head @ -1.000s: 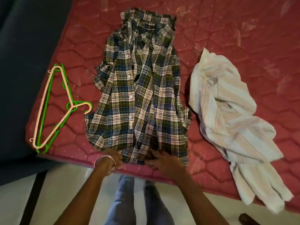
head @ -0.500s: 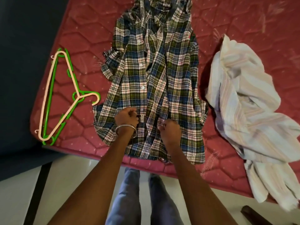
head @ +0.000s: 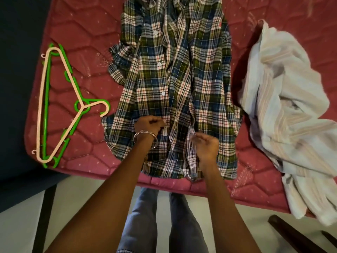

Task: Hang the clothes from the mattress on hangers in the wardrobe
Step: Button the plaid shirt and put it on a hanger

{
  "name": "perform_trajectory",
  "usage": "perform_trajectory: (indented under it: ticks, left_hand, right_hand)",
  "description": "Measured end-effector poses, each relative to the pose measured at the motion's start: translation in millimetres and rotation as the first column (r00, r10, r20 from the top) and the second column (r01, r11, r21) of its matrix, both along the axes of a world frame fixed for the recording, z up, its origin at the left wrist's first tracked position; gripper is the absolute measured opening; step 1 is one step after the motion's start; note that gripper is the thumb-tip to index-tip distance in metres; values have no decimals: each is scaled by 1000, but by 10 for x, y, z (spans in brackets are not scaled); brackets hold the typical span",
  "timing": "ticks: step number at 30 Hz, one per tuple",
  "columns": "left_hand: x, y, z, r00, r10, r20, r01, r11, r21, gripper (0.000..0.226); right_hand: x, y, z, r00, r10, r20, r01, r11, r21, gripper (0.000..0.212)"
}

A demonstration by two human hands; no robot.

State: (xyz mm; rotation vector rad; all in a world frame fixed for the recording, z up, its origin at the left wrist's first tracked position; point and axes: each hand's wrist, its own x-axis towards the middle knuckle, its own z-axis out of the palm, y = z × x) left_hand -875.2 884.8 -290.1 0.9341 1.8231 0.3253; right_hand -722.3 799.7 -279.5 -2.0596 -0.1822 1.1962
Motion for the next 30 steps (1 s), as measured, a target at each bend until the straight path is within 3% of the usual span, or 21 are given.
perform_trajectory:
  ticks: [1,2,4,7,11,15,18,21,23,25,30]
  left_hand:
    - [-49,-6,44,999,-7,34,8,1000,-16,16]
    - [-95,-10,87,998,-20,65,22,1000,-21,13]
    - [-176,-16,160,994,-53,100,53,999,0,7]
    - [-202,-22,276,989,-122,88,118,992,50,9]
    - [-86,-59,428,954,-299,9,296,948,118,13]
    - [-61,-77,518,937,-341,-77,349,925,151,13]
    - [-145,-125,540,962,-274,-9,273,952,135,9]
    - [-180,-170,594,973,-184,140,166,978,129,6]
    - [-162,-184,616,971,-124,204,105,989,100,10]
    - [-145,-198,647,965,-76,249,58,995,80,8]
    - [-140,-213,642,959,-46,279,24,996,84,6]
  right_hand:
    - [53,-28,98,980,-104,-172,113,993,44,10]
    - [79,-35,189,963,-105,-248,120,992,46,11]
    - [96,-51,296,958,6,-288,11,998,59,15]
    - [63,17,419,923,63,-379,-21,993,115,16]
    - [-44,133,493,922,161,-352,-95,976,198,16]
    - [-39,208,560,928,175,-328,-106,971,216,21]
    - [41,228,596,933,65,-354,27,968,249,22]
    - [98,234,607,869,-38,-493,207,933,293,33]
    - [77,238,608,882,24,-471,137,943,304,41]
    - [15,226,615,918,84,-388,37,955,295,35]
    - [17,193,593,894,-3,-449,145,948,283,18]
